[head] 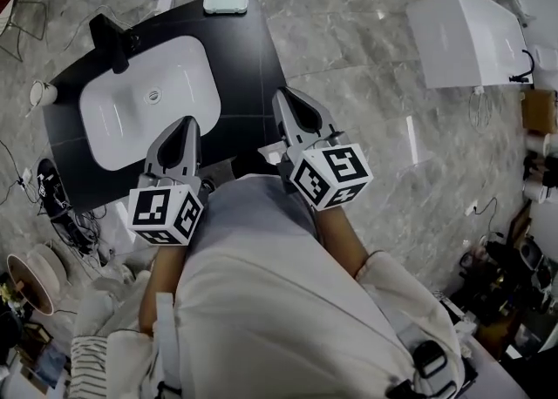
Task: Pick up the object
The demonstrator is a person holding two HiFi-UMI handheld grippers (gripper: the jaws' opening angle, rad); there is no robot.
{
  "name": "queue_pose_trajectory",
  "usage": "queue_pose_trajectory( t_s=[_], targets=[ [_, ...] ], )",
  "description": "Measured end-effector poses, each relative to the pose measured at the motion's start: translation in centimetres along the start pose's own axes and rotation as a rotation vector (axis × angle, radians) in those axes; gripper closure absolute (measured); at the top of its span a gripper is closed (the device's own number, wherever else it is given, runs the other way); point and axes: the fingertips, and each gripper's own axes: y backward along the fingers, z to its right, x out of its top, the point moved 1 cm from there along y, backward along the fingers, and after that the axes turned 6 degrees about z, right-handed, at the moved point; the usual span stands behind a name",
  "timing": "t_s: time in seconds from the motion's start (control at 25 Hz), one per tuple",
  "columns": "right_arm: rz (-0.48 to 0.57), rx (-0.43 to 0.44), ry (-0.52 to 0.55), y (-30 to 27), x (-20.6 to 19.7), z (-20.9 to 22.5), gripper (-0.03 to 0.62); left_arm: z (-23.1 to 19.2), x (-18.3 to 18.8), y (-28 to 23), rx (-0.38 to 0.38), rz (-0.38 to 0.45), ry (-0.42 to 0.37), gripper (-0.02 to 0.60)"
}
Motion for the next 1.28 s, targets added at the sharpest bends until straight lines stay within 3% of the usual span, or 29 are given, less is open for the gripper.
queue_pose_trajectory(
  t_s=[0.32, 0.72, 1.28],
  targets=[
    [-0.054, 0.114, 0.053, -2.0, 0.5, 1.8, 0.583, 1.2, -0.1, -2.4, 0.071, 0.031, 0.012, 0.580],
    [-0.110, 0.174, 0.096, -4.4, -0.1, 1.8, 0.583, -0.1, -0.3, -1.3, 0.160, 0.049, 0.041, 0.580],
    [-0.168, 0.190, 0.205, -6.4, -1.2, 0.9, 0.583, -1.6, -1.6, -0.8, 0.152, 0.032, 0.077, 0.579]
  ],
)
